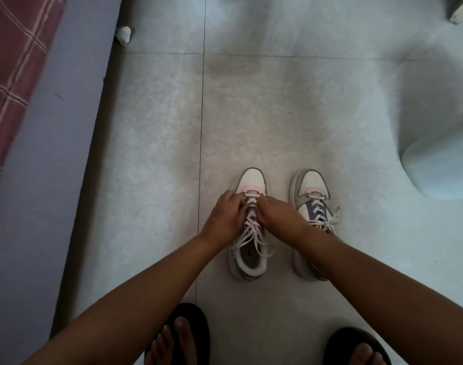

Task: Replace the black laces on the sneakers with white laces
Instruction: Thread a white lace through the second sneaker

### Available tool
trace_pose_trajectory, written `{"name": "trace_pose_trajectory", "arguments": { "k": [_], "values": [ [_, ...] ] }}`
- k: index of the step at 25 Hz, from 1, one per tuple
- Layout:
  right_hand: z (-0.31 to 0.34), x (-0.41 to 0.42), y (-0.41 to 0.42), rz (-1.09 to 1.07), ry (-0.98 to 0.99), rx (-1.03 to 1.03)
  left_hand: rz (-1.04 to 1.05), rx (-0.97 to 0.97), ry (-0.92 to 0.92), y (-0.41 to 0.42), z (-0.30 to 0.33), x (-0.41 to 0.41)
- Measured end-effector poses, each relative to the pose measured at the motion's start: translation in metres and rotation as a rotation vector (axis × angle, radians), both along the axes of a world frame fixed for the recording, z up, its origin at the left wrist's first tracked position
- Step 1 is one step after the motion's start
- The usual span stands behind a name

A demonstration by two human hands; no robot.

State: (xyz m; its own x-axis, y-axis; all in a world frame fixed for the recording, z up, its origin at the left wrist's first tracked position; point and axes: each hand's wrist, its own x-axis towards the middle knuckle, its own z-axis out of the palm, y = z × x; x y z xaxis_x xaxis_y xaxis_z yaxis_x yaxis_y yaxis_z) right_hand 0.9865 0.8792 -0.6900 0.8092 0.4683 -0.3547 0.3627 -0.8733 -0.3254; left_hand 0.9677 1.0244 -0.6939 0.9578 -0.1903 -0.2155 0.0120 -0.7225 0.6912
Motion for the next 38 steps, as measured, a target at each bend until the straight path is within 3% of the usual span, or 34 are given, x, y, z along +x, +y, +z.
{"name": "trace_pose_trajectory", "arguments": {
  "k": [5, 11, 16, 20, 25, 29, 34, 38],
  "values": [
    [0.000, -0.016, -0.005, -0.128, -0.009, 0.221, 0.054, -0.060, -0.010, -0.003, -0.009, -0.010],
    [0.008, -0.016, -0.010, -0.412, 0.197, 0.285, 0.080, -0.093, 0.203, 0.006, 0.007, 0.005],
    [0.023, -0.009, 0.004, -0.395, 0.284, 0.070, -0.043, 0.195, 0.279, -0.005, 0.024, 0.009],
    [0.029, 0.011, 0.019, -0.230, 0.361, -0.145, -0.108, 0.422, 0.385, -0.013, 0.028, 0.035],
    [0.034, 0.015, 0.028, -0.173, 0.431, -0.171, -0.250, 0.532, 0.474, -0.029, 0.028, 0.050],
    [0.030, 0.006, 0.014, -0.253, 0.364, 0.002, -0.374, 0.342, 0.480, -0.016, 0.033, 0.051],
    [0.014, -0.013, -0.012, -0.536, 0.492, 0.475, -0.141, -0.087, 0.484, 0.005, 0.017, 0.024],
    [0.008, -0.024, -0.023, -0.538, 0.467, 0.509, 0.006, -0.177, 0.456, 0.003, 0.000, 0.000]
  ]
}}
